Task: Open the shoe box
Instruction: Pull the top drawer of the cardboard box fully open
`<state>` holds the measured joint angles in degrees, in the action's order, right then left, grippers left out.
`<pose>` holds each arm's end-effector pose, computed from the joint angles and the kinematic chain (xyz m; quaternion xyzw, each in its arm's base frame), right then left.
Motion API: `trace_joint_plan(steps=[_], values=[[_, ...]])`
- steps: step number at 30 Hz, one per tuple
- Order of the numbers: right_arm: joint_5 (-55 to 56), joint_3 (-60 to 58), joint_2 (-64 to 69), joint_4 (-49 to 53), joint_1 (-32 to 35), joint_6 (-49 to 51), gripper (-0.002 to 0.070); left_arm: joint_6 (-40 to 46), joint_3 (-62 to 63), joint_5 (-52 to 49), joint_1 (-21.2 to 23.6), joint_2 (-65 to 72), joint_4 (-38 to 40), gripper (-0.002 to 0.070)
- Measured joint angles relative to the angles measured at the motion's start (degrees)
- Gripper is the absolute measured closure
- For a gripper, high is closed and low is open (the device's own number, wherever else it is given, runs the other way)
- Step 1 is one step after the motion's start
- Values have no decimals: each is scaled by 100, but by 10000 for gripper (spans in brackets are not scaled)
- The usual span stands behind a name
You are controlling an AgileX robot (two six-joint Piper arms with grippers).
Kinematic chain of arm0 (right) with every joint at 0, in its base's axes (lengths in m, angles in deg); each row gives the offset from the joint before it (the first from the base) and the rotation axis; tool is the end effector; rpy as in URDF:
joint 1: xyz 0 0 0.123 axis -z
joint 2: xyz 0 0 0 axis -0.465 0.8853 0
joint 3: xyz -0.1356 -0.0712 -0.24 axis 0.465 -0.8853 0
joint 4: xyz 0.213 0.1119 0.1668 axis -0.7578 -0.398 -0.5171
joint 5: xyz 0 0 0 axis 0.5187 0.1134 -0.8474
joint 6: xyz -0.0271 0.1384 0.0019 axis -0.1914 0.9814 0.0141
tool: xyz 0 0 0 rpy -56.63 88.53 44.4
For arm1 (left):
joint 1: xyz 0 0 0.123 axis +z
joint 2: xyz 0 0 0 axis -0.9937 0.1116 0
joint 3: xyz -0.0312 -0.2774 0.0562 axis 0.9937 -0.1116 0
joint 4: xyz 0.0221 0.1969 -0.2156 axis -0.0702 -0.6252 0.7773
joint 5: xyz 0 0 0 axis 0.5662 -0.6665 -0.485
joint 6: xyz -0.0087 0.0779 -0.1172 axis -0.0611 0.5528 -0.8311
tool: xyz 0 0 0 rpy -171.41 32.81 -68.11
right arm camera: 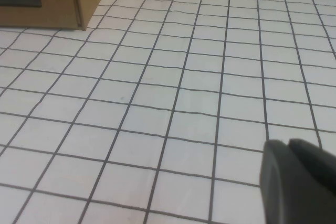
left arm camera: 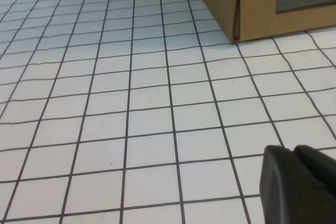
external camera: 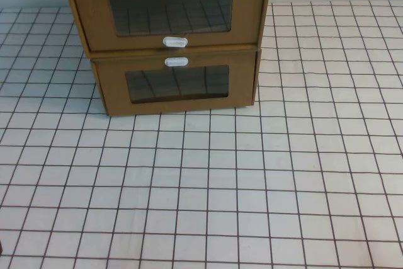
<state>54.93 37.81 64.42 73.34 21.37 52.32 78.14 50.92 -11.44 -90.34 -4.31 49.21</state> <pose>0.1411 0.0231 0.1607 -0.0515 0.7952 0.0603 0.6011 0.1419 -0.0157 0.1581 0.0834 0.7961 -0.0033 0.5994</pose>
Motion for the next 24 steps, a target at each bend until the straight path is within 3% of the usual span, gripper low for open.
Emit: trace_joint_plan(steps=[24], values=[[0, 0, 0, 0, 0, 0, 689, -27, 0, 65, 0, 0, 256, 677]])
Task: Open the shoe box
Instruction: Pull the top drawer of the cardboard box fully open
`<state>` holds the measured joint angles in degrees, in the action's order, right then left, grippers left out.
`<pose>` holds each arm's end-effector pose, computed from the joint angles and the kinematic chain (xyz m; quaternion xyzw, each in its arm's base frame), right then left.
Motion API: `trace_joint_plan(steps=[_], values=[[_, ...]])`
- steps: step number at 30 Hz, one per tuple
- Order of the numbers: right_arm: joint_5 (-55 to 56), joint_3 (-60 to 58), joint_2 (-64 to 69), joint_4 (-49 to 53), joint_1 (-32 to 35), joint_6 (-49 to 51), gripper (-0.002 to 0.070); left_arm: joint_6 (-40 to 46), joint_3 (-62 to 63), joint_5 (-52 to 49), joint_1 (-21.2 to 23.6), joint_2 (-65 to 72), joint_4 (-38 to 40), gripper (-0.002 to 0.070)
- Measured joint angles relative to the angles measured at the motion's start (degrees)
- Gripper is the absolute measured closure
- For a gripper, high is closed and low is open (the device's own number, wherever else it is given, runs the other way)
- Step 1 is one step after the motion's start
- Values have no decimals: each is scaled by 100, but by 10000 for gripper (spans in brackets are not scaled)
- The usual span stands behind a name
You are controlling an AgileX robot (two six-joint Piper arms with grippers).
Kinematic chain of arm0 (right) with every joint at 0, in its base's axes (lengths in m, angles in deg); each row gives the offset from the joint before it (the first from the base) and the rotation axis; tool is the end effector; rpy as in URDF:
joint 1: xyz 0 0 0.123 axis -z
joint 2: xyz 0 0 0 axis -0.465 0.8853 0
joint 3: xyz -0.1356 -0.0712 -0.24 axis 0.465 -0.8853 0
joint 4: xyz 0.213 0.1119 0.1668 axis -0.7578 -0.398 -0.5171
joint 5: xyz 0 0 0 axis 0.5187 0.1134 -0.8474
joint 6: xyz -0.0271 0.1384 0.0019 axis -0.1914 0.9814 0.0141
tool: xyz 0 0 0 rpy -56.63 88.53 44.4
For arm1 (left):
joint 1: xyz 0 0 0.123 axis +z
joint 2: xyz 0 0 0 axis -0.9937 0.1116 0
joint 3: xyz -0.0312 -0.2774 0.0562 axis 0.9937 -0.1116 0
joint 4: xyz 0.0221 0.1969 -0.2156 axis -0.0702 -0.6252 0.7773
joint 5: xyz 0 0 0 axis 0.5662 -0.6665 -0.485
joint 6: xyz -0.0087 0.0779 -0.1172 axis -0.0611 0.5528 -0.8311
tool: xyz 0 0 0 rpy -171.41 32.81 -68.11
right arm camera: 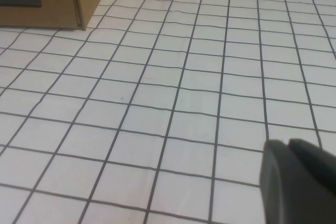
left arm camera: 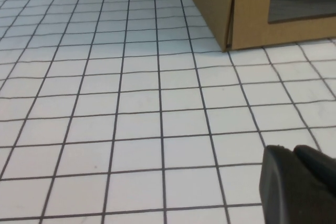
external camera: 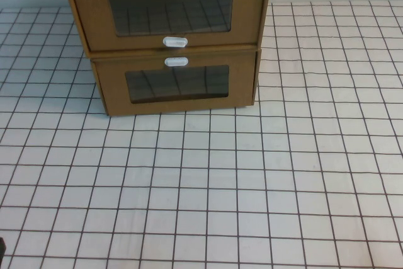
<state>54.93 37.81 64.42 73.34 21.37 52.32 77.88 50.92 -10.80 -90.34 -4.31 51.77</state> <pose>0.1411 0.0231 0.1607 -0.0515 0.7952 0.0603 0.6011 0.1421 -0.0179 0.1596 0.0693 0.7941 -0.0235 0.6034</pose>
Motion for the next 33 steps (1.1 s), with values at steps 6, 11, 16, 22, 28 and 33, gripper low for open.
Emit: trace_joint_plan(steps=[6, 11, 16, 22, 28, 33], values=[[0, 0, 0, 0, 0, 0, 690, -10, 0, 307, 0, 0, 660, 677], [0, 0, 0, 0, 0, 0, 689, -144, 0, 411, 0, 0, 838, 677], [0, 0, 0, 0, 0, 0, 689, -1009, 0, 735, 0, 0, 1475, 677], [0, 0, 0, 0, 0, 0, 689, -1430, 0, 1128, 0, 0, 1974, 677], [0, 0, 0, 0, 0, 0, 690, -1478, 88, 1086, 0, 0, 2040, 677], [0, 0, 0, 0, 0, 0, 689, -1077, 1276, -146, 0, 710, 1967, 677]])
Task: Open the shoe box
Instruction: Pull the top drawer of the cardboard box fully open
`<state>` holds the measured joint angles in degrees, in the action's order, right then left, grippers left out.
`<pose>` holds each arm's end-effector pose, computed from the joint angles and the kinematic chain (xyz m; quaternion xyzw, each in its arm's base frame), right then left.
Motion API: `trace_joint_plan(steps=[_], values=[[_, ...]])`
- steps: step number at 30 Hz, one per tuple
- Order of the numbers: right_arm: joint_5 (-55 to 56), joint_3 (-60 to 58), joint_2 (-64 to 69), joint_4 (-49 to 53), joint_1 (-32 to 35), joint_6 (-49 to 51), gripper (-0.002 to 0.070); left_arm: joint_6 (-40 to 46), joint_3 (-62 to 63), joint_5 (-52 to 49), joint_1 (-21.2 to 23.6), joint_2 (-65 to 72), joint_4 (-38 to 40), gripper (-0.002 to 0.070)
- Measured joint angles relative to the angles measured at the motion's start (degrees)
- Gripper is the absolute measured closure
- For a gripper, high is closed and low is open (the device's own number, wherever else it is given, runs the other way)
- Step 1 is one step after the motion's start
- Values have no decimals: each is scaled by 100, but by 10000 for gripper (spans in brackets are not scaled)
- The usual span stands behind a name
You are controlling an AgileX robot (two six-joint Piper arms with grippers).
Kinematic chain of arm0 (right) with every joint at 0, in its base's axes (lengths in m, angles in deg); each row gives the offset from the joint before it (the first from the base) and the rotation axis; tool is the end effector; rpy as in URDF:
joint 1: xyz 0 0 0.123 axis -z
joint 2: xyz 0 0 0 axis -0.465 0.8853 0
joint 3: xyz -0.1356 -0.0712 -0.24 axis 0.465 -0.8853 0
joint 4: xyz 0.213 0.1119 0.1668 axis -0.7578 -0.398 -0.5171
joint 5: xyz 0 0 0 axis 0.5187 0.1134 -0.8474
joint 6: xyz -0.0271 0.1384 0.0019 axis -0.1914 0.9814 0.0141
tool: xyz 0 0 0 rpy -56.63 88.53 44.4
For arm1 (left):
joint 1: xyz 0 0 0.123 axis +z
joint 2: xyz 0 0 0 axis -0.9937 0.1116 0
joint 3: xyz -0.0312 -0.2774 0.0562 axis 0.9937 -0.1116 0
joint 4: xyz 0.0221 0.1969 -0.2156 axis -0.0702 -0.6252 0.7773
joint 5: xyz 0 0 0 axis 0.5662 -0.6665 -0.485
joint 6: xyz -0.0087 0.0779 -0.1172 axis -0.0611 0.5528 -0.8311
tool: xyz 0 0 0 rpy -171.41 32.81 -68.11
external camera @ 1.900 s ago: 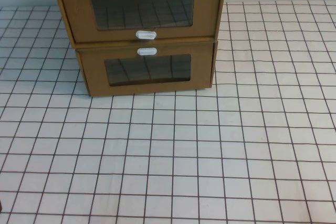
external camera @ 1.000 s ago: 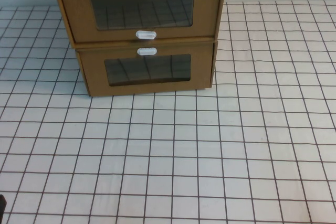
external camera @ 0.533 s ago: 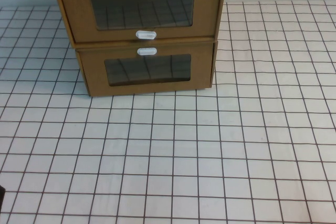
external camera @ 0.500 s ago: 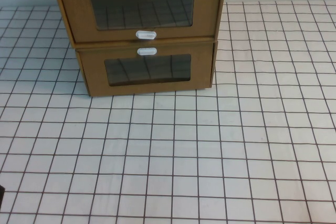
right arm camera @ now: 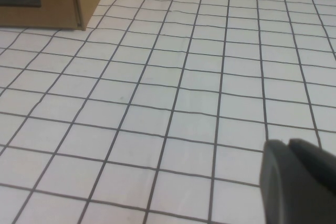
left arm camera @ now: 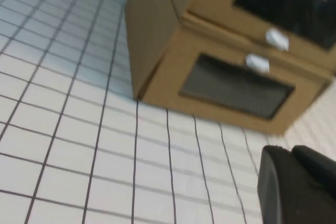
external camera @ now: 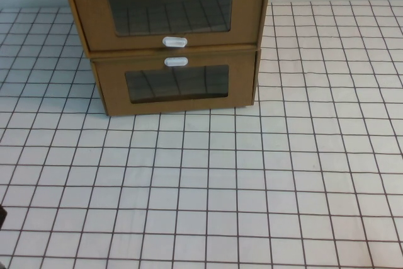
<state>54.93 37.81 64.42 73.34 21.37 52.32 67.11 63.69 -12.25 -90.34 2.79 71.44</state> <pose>0.1411 0.0231 0.1607 -0.0515 0.7952 0.0603 0.6011 0.1430 -0.0355 0.2362 -0.0886 0.7615 -0.2303 0.5994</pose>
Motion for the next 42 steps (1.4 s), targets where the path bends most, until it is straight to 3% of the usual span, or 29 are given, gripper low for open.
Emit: trace_joint_plan(steps=[7, 13, 21, 33, 42], values=[[0, 0, 0, 0, 0, 0, 690, 1553, 2119, -1500, 0, 2091, -11, 677], [0, 0, 0, 0, 0, 0, 689, 2869, 4191, -1904, 0, 3932, 183, 677], [0, 0, 0, 0, 0, 0, 690, 4490, 6295, -1942, 0, 6278, 1262, 677], [0, 0, 0, 0, 0, 0, 689, 4940, 9395, -2340, -65, 9015, 1983, 677], [0, 0, 0, 0, 0, 0, 689, 5144, 10065, -2376, -584, 10025, 1983, 677]])
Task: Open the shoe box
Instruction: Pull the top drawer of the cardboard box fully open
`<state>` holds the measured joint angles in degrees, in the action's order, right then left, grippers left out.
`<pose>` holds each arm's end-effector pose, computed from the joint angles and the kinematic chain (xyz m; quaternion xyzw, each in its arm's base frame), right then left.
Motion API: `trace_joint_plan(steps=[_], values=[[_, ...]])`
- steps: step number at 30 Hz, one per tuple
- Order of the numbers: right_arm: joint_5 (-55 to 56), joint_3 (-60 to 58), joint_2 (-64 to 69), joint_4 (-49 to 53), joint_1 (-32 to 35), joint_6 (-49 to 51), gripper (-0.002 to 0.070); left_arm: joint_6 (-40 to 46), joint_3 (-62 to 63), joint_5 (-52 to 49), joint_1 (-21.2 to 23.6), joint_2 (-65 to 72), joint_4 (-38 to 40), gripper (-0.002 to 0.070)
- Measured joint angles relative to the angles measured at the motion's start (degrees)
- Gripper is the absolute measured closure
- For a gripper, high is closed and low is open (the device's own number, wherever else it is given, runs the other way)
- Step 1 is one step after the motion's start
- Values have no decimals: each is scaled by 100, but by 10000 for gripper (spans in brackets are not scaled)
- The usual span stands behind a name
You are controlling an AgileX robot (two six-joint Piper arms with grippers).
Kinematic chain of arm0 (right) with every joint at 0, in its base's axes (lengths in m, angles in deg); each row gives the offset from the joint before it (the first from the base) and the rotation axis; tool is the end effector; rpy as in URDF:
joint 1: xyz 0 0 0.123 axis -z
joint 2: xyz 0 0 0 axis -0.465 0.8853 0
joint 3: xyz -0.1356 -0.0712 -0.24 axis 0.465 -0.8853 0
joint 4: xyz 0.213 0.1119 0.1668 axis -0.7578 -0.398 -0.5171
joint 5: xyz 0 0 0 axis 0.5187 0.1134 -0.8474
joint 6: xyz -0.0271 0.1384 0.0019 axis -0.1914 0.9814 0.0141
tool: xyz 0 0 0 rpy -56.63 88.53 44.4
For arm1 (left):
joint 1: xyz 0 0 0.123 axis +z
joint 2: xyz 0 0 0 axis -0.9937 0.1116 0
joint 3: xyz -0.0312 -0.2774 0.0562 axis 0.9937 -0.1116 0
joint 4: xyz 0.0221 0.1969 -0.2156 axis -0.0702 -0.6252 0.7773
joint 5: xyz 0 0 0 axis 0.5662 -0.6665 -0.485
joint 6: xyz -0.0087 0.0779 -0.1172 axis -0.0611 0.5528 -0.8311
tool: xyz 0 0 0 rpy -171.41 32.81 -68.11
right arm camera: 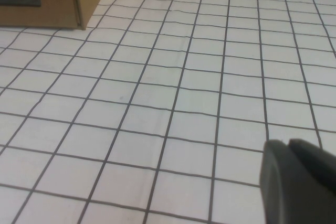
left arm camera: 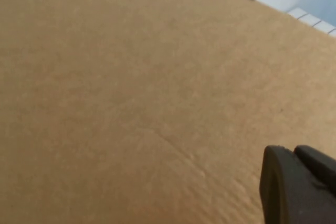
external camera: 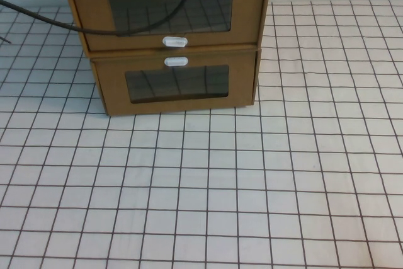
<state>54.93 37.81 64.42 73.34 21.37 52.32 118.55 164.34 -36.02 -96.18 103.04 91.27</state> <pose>0.1411 0.0231 0.1607 -0.0515 0.7952 0.0603 0.6011 0.4867 -0.1756 0.3958 0.3080 0.7785 -0.1997 0.5091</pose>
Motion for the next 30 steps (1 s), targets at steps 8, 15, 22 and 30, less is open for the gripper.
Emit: trace_joint_plan(steps=[8, 15, 22, 30], values=[[209, 0, 0, -141, 0, 0, 689, 11, 23, 125, -19, 217, -38, 677], [1543, 0, 0, -2462, 0, 0, 690, 11, 23, 8, -19, 267, -49, 677], [2043, 0, 0, -3333, 0, 28, 690, 21, 35, 0, -19, 267, -49, 677], [-265, 1436, 959, -3227, 0, 28, 690, 25, 35, 0, -19, 267, -57, 677]])
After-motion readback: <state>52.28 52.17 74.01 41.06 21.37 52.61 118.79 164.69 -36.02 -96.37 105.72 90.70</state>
